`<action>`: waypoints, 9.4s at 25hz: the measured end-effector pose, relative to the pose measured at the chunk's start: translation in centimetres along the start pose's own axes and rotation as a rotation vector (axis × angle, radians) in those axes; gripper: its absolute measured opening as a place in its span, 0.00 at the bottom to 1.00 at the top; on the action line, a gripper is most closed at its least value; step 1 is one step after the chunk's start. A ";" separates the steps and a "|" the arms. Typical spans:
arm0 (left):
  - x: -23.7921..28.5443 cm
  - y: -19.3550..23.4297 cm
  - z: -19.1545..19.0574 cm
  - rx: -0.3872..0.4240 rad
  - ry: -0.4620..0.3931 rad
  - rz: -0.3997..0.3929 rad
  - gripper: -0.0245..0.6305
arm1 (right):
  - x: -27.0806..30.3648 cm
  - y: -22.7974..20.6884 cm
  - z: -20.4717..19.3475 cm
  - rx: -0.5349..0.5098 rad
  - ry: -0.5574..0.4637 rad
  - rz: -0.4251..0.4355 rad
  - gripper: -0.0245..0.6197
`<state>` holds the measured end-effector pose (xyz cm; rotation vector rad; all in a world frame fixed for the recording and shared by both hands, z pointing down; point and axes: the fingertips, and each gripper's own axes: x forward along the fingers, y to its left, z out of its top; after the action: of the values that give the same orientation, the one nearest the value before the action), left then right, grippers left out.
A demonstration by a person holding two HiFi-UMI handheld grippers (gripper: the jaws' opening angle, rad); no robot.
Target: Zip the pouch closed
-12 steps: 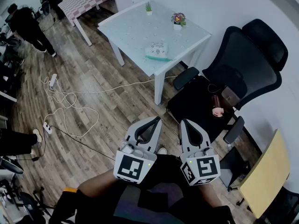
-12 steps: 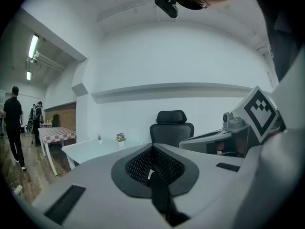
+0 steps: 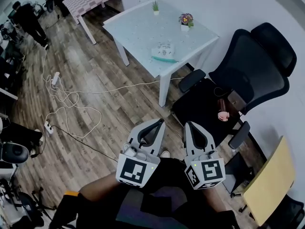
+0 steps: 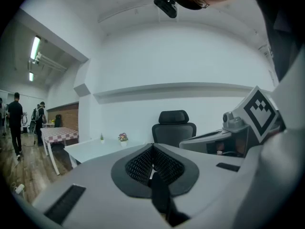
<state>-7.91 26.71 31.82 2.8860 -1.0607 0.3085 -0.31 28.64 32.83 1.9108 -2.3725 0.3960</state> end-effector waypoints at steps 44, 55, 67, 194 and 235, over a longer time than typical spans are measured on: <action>12.2 24.5 1.2 -0.090 -0.015 -0.081 0.05 | 24.5 -5.2 4.3 0.015 0.142 -0.269 0.06; 21.1 25.9 0.8 -0.028 0.042 0.039 0.05 | 31.7 -12.7 2.2 -0.196 0.286 -0.091 0.06; 31.9 23.7 -6.5 0.012 0.255 0.064 0.05 | 37.0 -20.7 -3.7 -0.430 0.492 0.162 0.07; 34.7 32.6 -15.2 -0.067 0.527 0.172 0.05 | 37.9 -17.3 -7.3 -0.166 0.620 0.557 0.07; 30.3 26.3 6.1 -0.111 0.037 0.253 0.06 | 37.2 -16.2 12.6 -0.256 -0.012 0.269 0.06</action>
<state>-1.27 -13.36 31.45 2.6409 -1.3920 0.3014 8.39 -12.89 31.10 1.4977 -2.5495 0.0874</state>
